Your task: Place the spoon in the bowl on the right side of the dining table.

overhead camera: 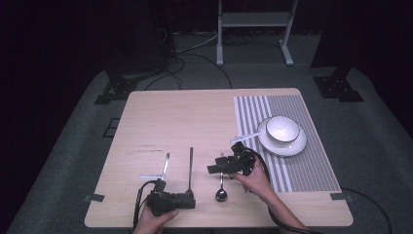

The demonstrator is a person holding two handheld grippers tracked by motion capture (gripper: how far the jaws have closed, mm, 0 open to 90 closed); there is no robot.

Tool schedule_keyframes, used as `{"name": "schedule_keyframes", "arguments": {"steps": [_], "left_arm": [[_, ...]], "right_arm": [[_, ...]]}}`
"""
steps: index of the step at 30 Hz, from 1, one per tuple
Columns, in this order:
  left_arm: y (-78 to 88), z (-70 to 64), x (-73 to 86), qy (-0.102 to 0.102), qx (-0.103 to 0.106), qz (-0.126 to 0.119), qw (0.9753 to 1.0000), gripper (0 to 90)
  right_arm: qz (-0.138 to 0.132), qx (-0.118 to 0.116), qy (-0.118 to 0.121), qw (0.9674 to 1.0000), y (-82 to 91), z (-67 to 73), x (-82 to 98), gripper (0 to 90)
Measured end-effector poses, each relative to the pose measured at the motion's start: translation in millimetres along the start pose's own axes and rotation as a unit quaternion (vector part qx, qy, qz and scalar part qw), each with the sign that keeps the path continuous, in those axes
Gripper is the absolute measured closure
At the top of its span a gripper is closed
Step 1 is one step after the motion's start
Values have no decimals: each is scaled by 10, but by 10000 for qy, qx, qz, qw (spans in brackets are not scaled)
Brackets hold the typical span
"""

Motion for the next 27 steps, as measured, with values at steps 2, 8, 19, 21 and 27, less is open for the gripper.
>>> {"name": "schedule_keyframes", "arguments": {"steps": [2,8,19,21,27], "left_arm": [[3,0,0,-8,-11,9,10000,71],[8,0,-2,-4,-27,2,10000,71],[17,5,0,24,12,-6,10000,71],[21,6,0,10,3,0,10000,71],[31,10,-1,32,6,-17,10000,71]], "right_arm": [[-10,-12,11,10000,-30,8,-22,308],[18,-61,12,10000,-136,38,-76,317],[96,-43,-225,9997,-353,31,-132,542],[129,14,-227,9997,-389,27,-138,553],[98,56,-311,9995,-400,2,-182,670]]}}
Point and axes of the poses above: each handheld gripper's, and its own axes: y roughly backward along the jaws, x roughly out of its underside, z roughly to its left, the point moved 6 cm from there along -y, roughly forward along the jaws, and after that the axes turned 11 degrees about x, right-handed, at the moved point
